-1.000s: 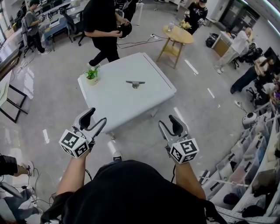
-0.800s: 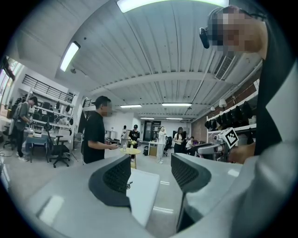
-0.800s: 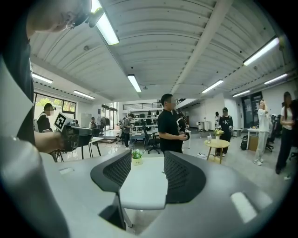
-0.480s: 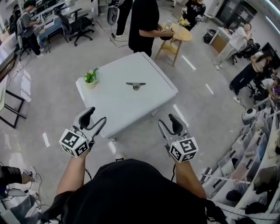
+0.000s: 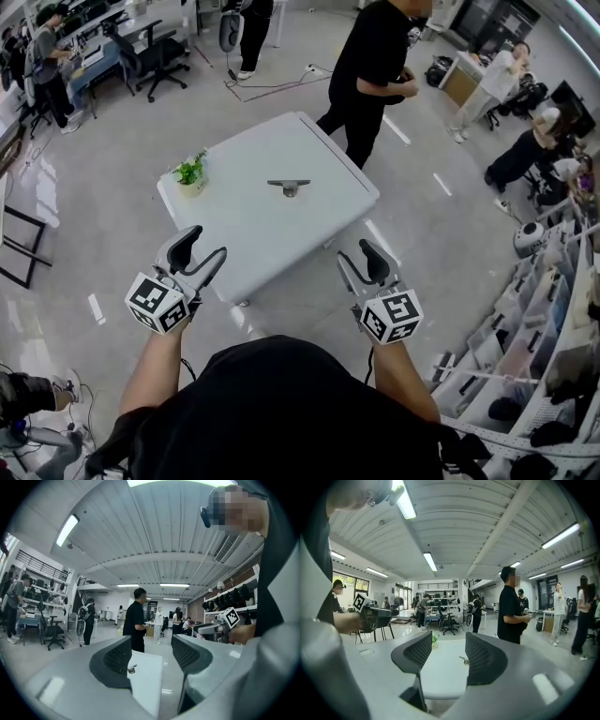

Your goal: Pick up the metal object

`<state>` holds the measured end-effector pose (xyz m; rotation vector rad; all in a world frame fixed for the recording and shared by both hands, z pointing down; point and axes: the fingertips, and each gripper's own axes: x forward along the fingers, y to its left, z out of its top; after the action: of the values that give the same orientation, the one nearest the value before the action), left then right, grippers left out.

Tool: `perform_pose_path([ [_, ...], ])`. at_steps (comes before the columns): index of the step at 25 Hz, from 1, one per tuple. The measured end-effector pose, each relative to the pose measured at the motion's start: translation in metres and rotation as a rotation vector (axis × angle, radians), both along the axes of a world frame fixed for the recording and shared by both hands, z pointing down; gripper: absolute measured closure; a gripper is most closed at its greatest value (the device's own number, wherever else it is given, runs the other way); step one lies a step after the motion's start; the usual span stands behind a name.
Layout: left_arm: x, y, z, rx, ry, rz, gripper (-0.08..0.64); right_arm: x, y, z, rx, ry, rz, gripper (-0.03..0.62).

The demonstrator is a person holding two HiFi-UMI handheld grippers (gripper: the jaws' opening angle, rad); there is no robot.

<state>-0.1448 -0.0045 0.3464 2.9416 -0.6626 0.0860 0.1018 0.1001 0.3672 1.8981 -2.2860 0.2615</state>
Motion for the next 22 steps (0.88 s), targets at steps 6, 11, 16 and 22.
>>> perform_pose_path([
  [6, -0.014, -0.018, -0.003, 0.002, 0.005, 0.011, 0.169, -0.012, -0.015, -0.003, 0.001, 0.013, 0.014, 0.353],
  [11, -0.025, -0.03, -0.007, 0.006, 0.009, 0.017, 0.169, -0.022, -0.026, -0.006, 0.006, 0.015, 0.027, 0.354],
  [16, -0.035, -0.036, -0.012, 0.012, 0.008, 0.021, 0.169, -0.032, -0.03, -0.008, 0.013, 0.019, 0.03, 0.354],
  [22, -0.04, -0.037, -0.012, 0.015, 0.012, 0.019, 0.169, -0.034, -0.032, -0.005, 0.004, 0.02, 0.03, 0.354],
])
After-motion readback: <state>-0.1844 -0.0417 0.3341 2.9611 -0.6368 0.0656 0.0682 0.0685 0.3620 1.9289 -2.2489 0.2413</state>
